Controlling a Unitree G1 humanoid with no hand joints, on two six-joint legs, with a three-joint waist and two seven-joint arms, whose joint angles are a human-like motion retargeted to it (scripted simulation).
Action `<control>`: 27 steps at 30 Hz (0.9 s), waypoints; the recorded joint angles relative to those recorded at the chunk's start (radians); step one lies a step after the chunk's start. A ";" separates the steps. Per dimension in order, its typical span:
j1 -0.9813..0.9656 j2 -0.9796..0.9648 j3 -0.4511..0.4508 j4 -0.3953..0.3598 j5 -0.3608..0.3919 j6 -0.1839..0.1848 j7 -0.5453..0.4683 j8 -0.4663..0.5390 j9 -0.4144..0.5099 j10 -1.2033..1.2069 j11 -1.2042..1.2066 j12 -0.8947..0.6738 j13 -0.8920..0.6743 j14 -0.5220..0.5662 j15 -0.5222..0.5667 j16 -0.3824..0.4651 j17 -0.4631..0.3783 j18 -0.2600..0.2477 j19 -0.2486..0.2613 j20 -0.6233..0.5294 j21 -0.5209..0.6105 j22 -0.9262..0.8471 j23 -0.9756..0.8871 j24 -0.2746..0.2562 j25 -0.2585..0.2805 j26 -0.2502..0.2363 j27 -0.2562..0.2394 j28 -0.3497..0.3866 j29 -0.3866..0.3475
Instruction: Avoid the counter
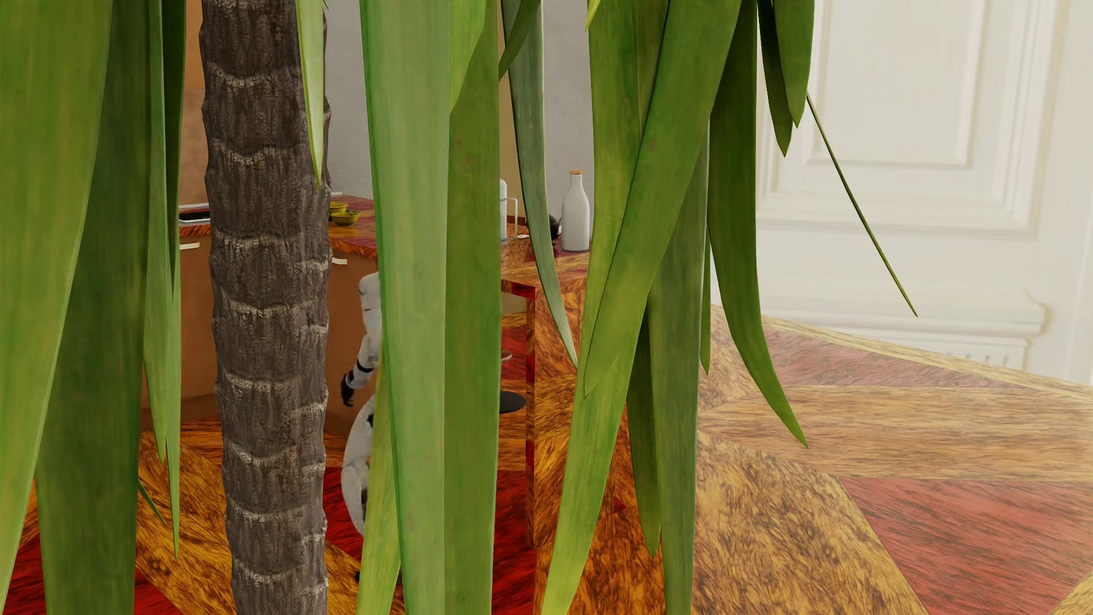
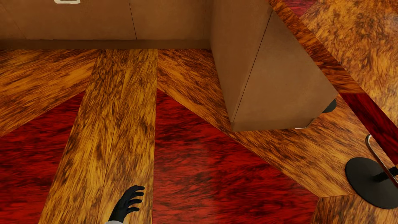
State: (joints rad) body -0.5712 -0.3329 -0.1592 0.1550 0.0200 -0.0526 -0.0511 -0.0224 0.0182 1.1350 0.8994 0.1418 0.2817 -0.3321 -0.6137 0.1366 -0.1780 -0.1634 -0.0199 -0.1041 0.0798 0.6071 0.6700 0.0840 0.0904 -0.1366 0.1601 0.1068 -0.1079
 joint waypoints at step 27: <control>0.129 -0.096 0.102 -0.133 -0.064 0.076 0.033 0.058 0.055 -0.309 -0.159 -0.020 -0.142 -0.013 0.270 0.024 0.005 0.168 0.074 0.024 -0.011 -0.026 -0.033 -0.080 -0.048 0.215 -0.198 -0.064 0.148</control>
State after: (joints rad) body -0.4419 -0.4288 -0.0576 0.0218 -0.0442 0.0236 -0.0181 0.0351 0.0735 0.8255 0.7402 0.1219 0.1400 -0.3451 -0.3436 0.1606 -0.1729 0.0043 0.0539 -0.0796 0.0683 0.5811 0.6371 0.0036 0.0421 0.0787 -0.0383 0.0423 0.0403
